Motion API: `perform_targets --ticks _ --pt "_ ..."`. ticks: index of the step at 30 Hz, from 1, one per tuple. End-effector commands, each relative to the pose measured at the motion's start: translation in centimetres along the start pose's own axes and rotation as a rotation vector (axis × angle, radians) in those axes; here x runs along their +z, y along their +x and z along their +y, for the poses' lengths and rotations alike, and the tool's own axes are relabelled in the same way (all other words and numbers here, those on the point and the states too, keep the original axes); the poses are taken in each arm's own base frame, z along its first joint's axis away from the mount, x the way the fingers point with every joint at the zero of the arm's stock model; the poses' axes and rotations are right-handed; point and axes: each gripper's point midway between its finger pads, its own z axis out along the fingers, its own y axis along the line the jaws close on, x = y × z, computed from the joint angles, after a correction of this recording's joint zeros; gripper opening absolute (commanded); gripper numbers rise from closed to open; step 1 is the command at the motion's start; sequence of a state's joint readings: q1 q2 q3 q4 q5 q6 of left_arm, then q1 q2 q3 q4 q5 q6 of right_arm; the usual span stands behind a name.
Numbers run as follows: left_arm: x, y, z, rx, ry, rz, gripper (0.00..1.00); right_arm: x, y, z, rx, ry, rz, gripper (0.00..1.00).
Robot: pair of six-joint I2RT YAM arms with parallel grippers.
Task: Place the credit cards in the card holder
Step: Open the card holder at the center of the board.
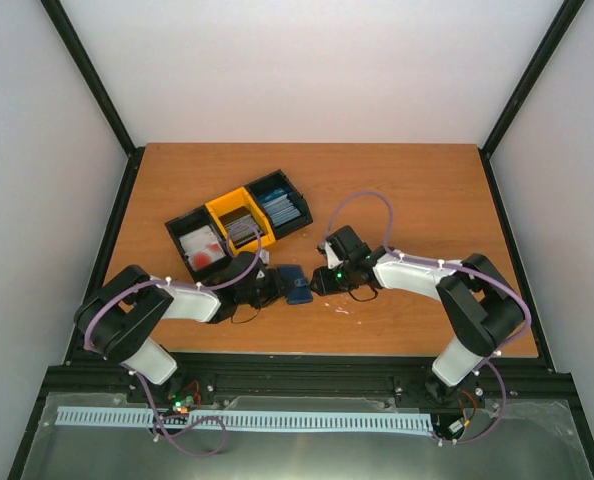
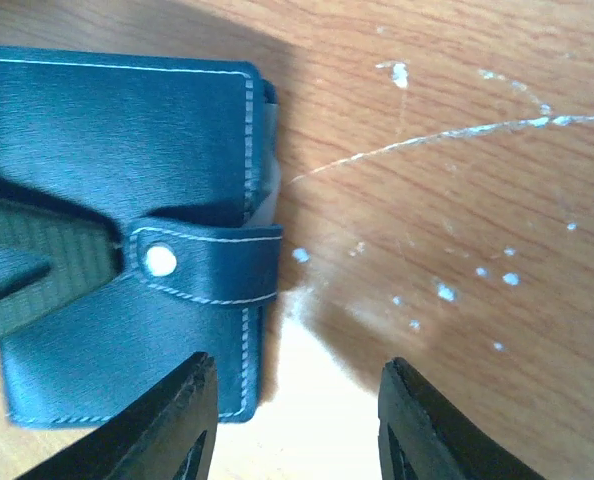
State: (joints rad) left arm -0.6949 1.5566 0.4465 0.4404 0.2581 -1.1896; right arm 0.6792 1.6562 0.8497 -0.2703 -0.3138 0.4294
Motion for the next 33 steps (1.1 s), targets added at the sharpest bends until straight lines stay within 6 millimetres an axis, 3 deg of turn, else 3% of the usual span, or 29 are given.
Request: perform_targets --ticks 1,5,8,19,33 --pt "-0.1 0.0 -0.7 0.039 0.001 0.003 0.11 -1.9 -1.2 1.5 -0.069 0.021 -0.054 0.44" --pt "-0.5 -0.2 -1.4 0.061 0.021 -0.004 0.25 -1.6 -1.9 2.5 -0.086 -0.002 -0.063 0.4" --pt "-1.0 -0.3 -1.9 0.072 0.038 -0.015 0.26 -0.8 -2.2 2.8 -0.08 -0.027 -0.059 0.4" --pt "-1.0 0.1 -2.3 0.092 0.071 0.002 0.01 0.0 -2.9 4.4 -0.1 -0.06 -0.072 0.38" --pt "-2.6 0.8 -5.3 0.14 0.242 0.016 0.01 1.9 -1.3 5.5 -0.031 -0.132 -0.003 0.27"
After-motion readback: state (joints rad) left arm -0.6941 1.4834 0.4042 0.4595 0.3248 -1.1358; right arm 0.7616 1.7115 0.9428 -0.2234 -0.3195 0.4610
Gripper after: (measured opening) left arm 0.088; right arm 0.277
